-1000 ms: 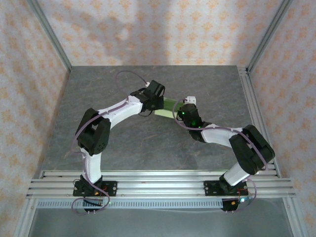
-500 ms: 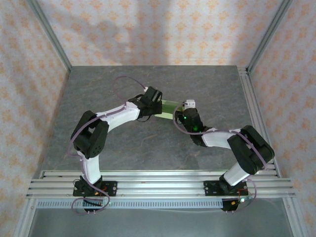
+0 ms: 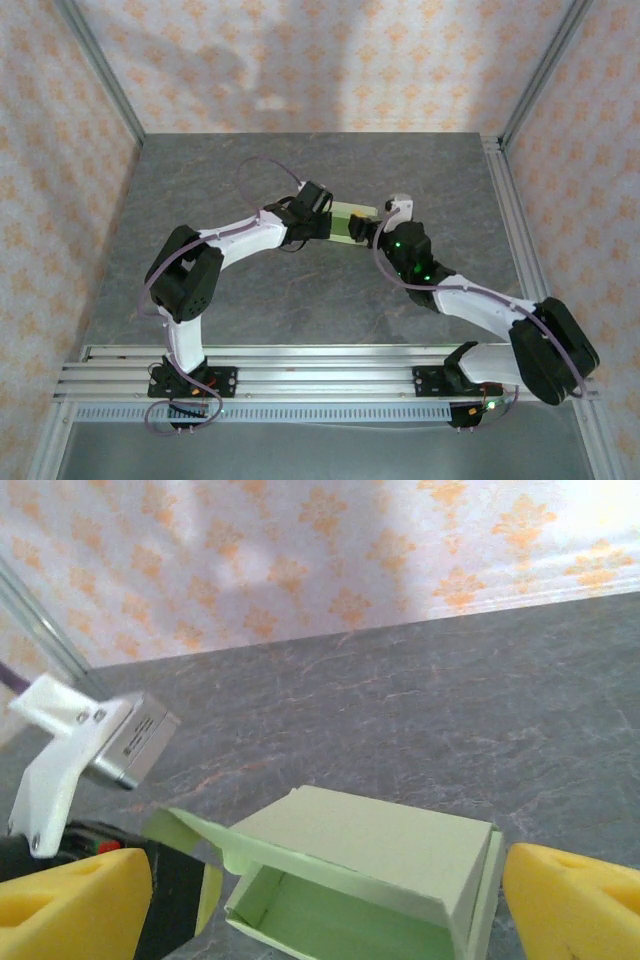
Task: Fold the paper box
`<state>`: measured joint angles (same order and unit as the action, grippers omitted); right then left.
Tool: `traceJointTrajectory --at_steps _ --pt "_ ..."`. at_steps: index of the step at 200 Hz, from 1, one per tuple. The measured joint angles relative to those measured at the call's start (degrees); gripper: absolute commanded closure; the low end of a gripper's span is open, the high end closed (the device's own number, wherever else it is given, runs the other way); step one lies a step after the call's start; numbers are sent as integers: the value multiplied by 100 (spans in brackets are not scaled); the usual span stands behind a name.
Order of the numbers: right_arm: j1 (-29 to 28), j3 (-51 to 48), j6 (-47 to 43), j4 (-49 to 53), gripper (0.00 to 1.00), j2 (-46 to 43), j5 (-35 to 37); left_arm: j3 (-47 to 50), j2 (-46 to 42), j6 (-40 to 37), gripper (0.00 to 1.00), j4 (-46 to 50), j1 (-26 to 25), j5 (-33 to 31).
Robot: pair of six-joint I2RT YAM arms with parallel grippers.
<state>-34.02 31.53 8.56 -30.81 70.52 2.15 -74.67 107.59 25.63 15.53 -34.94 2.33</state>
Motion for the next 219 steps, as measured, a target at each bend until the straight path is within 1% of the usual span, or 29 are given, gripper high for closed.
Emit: traceJointTrajectory --at_steps 12,34,41,45,57,60,68,76,89,91,108,119,133,150,166,181,203,219 --pt "142 249 208 369 10 28 -9 46 -11 0 81 -48 -13 -35" --pt "494 793 612 981 10 278 -70 299 -101 15 68 -205 -33 -74" --pt "592 981 737 1176 10 400 -96 380 -144 7 66 -232 -44 -92" --pt "636 1078 793 1270 10 476 -120 435 -177 -17 63 -251 -57 -98" --pt "772 1445 992 1648 10 778 -245 577 -275 -11 60 -341 -72 -109" --pt "796 1537 1038 1733 11 861 -269 605 -299 0 57 -365 -70 -107" --pt "857 1784 1147 1923 11 1113 -354 726 -396 13 55 -474 -72 -101" --pt "907 1982 1237 2072 11 1349 -413 846 -505 24 51 -579 -76 -81" --pt "949 2201 1346 2297 11 1679 -505 1093 -726 46 46 -796 -85 -24" --pt "949 2225 1357 2328 11 1733 -511 1143 -780 31 43 -833 -87 -11" --pt "960 2317 1456 2573 12 2024 -614 1624 -1228 74 30 -1137 -98 26" --pt "960 2332 1484 2706 12 2181 -660 1919 -1587 15 24 -1224 -103 26" --pt "966 2334 1504 2839 12 2310 -708 2190 -2035 -13 13 -1266 -107 20" --pt "970 2334 1504 2911 13 2417 -765 2275 -2444 -22 11 -1279 -94 17" --pt "979 2334 1504 2916 13 2483 -828 2264 -2702 -2 1 -1298 -24 22" --pt "986 2334 1499 2918 13 2527 -914 2168 -2745 122 0 -1266 164 87" --pt "986 2332 1473 2918 15 2568 -992 1604 -2343 278 0 -1040 577 365" --pt "986 2332 1425 2918 20 2581 -1019 881 -1718 289 6 -791 761 586"
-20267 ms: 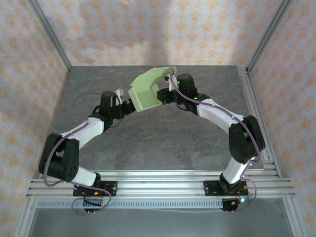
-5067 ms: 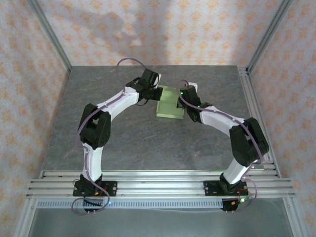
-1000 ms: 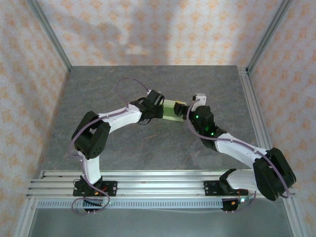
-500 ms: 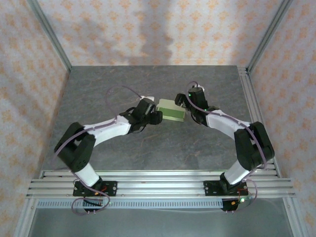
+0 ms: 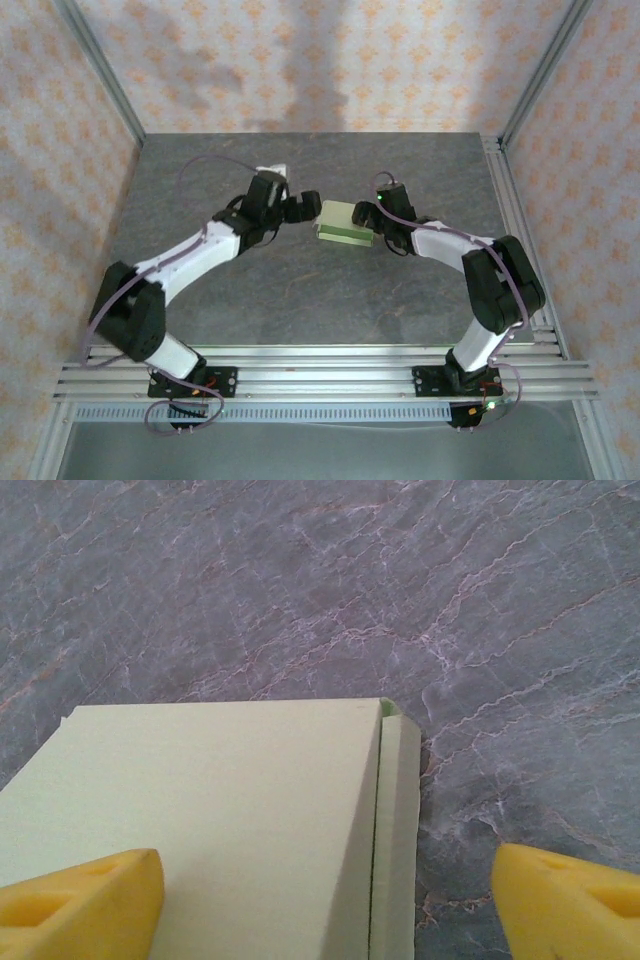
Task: Fold the paper box
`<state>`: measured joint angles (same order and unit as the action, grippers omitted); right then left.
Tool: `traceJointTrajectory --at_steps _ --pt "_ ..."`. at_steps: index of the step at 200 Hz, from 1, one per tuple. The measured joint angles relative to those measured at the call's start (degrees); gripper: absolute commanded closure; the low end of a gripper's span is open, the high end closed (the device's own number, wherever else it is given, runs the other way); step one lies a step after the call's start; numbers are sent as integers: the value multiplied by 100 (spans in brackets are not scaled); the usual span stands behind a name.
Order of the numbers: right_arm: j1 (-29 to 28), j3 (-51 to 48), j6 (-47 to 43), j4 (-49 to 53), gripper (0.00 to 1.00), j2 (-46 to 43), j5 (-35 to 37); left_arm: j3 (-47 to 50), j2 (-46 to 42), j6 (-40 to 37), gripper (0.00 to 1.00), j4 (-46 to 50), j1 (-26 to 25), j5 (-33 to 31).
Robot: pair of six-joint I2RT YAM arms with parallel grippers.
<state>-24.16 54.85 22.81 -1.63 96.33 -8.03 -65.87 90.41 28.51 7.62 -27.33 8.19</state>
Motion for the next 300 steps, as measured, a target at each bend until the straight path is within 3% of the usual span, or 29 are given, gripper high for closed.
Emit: traceJointTrajectory --at_steps 37,75,101,145,194,216,236,300 --pt "46 0 -35 -11 28 74 -155 -1217 1436 -120 33 444 46 407" --pt "133 0 -52 -4 36 247 -358 -1432 2441 -160 42 675 98 798" --pt "188 0 -98 33 42 299 -424 -1443 2577 -133 51 704 122 949" --pt "284 -4 -98 31 42 354 -533 -1355 2566 -92 52 562 125 1137" --pt "317 -76 -87 -131 29 251 -898 -1237 2524 33 52 407 125 1502" --pt "444 -227 -13 -337 27 92 -1119 -1237 2524 105 59 328 155 1731" --pt "590 -339 79 -476 27 -17 -1281 -1237 2524 164 71 317 201 1921" --pt "789 -590 210 -660 26 -190 -1475 -1237 2562 166 76 195 313 2286"
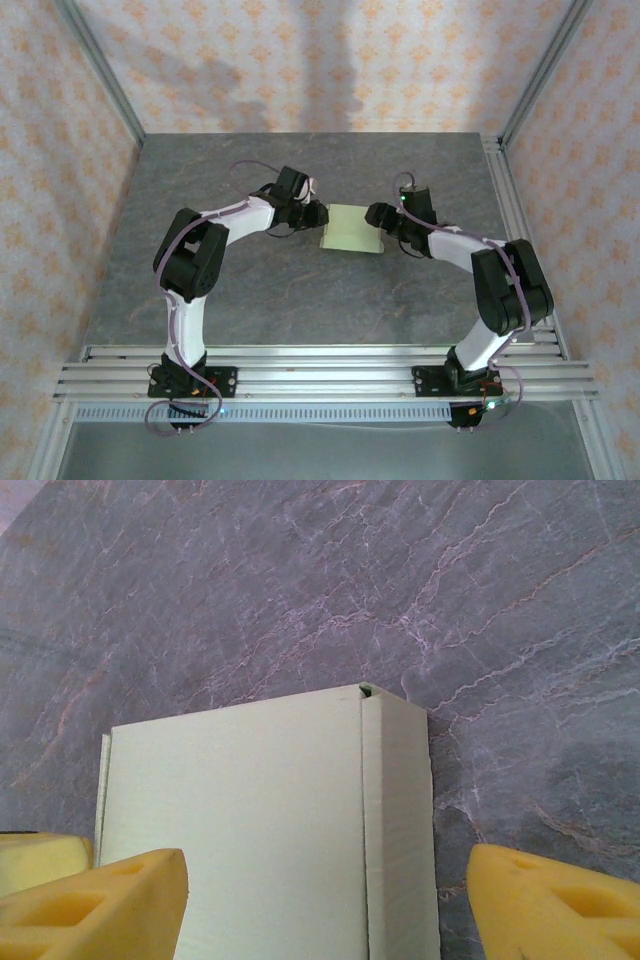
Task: Fold the paper box
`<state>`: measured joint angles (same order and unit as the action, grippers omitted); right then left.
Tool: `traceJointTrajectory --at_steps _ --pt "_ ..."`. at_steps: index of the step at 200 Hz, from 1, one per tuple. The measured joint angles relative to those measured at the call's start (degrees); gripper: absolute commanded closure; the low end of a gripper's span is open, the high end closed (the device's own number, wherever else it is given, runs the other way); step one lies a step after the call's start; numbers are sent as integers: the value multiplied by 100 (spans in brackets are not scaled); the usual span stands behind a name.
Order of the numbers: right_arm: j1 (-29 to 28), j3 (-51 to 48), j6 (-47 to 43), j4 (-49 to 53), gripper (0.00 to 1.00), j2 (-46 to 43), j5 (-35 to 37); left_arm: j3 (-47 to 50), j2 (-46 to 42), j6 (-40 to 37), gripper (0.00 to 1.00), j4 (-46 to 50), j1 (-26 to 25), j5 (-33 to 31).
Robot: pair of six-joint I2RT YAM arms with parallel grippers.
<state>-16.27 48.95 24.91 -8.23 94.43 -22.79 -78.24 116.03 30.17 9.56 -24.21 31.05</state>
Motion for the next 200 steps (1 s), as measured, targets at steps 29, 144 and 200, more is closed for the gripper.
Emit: traceJointTrajectory --at_steps 29,144,200 --pt "17 0 0 -2 26 -22 -24 -2 105 -2 69 -39 26 109" --pt "35 -2 59 -50 18 -48 -90 52 136 0 92 -267 151 334" --pt "72 -33 199 -254 18 -52 -448 107 138 -2 95 -306 210 358"
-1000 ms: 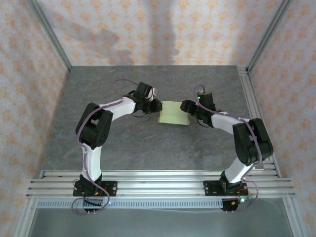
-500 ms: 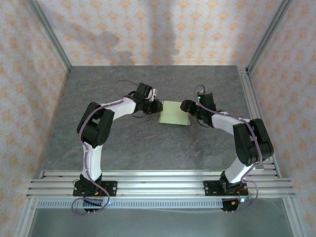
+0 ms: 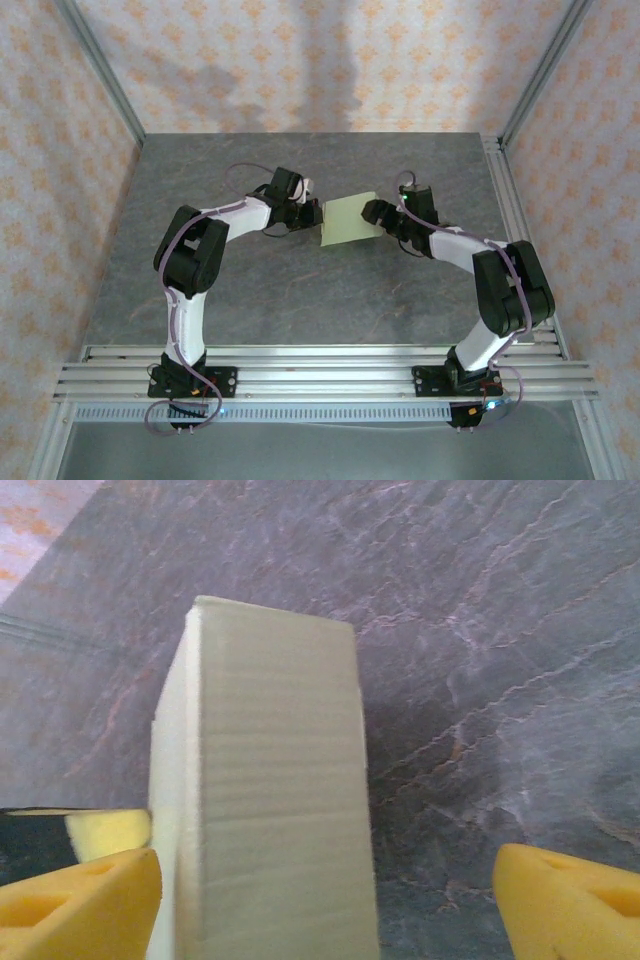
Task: Fold the paper box
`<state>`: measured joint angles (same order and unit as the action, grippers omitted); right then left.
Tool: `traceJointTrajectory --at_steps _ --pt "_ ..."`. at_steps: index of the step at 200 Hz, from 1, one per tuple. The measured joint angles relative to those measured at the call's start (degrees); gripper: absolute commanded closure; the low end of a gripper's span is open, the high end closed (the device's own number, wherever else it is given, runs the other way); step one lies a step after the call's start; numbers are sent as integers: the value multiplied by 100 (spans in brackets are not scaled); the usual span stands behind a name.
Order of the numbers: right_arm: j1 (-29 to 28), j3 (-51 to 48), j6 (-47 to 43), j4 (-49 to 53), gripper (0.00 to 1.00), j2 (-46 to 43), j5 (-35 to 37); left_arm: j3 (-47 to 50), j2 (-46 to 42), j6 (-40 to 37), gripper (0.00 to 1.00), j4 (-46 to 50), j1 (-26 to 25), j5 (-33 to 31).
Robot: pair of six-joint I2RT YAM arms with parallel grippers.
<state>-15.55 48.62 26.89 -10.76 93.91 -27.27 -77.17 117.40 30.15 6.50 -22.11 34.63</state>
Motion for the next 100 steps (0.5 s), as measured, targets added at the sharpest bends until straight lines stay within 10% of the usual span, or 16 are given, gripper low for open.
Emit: traceJointTrajectory --at_steps 100 --pt "216 -197 929 -1504 48 238 -1320 2 13 -2 93 35 0 -4"
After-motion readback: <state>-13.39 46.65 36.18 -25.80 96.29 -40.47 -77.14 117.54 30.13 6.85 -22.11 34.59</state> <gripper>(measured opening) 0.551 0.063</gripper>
